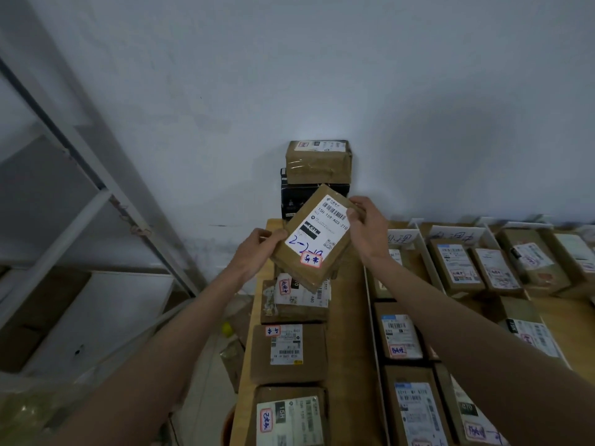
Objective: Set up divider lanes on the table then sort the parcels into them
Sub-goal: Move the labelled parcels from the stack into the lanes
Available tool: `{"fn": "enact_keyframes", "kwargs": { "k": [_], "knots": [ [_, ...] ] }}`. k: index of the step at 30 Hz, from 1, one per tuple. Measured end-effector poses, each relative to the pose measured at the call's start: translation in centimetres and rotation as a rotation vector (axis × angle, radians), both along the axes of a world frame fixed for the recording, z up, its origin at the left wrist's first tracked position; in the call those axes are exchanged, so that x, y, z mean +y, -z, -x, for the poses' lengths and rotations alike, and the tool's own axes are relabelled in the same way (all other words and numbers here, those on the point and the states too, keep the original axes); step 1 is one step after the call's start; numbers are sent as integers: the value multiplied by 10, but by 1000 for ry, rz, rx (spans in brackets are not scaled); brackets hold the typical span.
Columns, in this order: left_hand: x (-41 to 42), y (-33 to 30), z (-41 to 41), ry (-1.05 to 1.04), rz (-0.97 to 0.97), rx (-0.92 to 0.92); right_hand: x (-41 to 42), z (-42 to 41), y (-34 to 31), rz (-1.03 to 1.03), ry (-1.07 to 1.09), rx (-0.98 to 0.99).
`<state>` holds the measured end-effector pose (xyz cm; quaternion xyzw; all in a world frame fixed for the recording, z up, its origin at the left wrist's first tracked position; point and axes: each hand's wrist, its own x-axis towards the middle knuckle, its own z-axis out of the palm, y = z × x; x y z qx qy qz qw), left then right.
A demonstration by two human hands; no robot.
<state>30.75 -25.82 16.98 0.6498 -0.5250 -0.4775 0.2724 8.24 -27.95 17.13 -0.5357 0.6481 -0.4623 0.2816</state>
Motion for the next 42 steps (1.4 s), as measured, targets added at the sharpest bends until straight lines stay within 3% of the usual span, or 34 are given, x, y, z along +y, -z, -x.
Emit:
{"fn": "enact_keyframes", "kwargs": {
  "k": [6, 9, 13, 18, 30, 33, 38, 42],
  "knots": [
    [27, 0, 14, 266, -104, 60, 23, 15, -6, 35, -20, 58],
    [42, 3, 28, 265, -93, 72, 37, 20, -6, 21, 22, -50],
    [65, 3, 49, 205, -32, 108, 70, 24, -1, -180, 88, -274],
    [83, 14, 72, 137, -18, 119, 123, 23, 16, -381, 2, -314],
    [104, 3, 126, 344, 46, -7, 171, 82, 5, -329, 132, -379],
    [103, 6, 144, 354, 176, -173, 187, 108, 3, -340, 182, -344],
    [111, 3, 180, 477, 486, -608, 217, 150, -3, -369, 260, -328],
    [123, 9, 214, 538, 667, -797, 243, 185, -4, -375, 301, -346]
  ]
}}
